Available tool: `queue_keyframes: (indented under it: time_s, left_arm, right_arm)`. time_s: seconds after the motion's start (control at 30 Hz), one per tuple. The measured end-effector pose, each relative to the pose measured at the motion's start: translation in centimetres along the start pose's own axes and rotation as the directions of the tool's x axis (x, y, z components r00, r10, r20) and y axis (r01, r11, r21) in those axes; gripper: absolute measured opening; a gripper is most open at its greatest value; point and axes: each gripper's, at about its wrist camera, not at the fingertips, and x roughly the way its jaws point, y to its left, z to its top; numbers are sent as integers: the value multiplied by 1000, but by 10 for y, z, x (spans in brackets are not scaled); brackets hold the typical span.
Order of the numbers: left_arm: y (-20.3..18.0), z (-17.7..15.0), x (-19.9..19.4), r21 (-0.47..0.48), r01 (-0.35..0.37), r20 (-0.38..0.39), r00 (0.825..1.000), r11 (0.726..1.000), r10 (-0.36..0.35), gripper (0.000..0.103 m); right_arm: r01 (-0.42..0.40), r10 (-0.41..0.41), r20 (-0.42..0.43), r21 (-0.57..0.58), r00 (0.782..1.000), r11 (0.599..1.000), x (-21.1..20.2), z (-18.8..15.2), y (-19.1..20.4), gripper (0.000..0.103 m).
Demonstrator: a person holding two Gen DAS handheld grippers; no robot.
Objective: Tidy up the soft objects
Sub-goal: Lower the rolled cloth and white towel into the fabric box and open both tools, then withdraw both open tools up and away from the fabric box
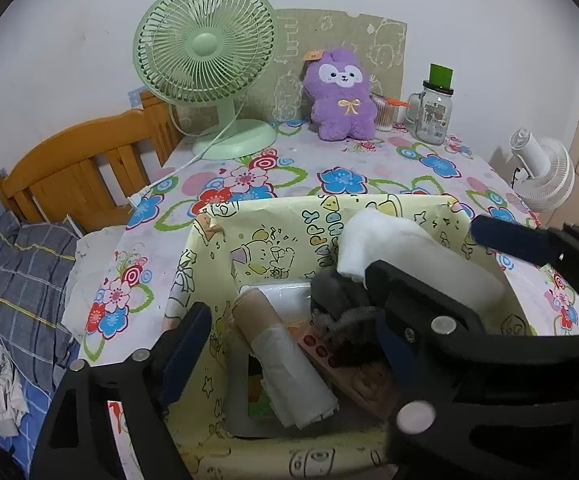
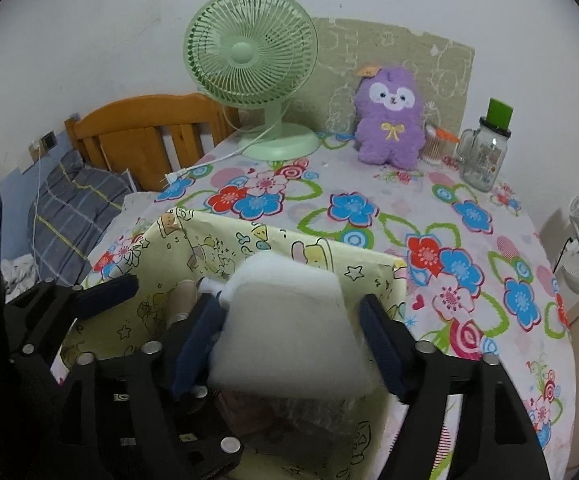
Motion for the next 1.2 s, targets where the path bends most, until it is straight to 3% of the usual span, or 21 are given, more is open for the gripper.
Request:
queue_keyframes:
  time_s: [0.13, 0.93, 1.2]
  left_arm:
    - [-3, -2, -9, 8, 1, 18, 1000, 1000, -2, 89]
    - [-49, -11, -49, 53, 39, 97, 994, 998, -44, 91]
    - [-66, -12, -57, 55, 39, 111, 993, 998, -45, 91]
  right_arm:
    - [28, -28, 45, -12, 999, 1000, -11, -3, 0, 91]
    - [85, -92, 112, 63, 989, 994, -66, -27, -31, 92]
    - [120, -132, 125, 100, 983, 988, -84, -37, -46, 96]
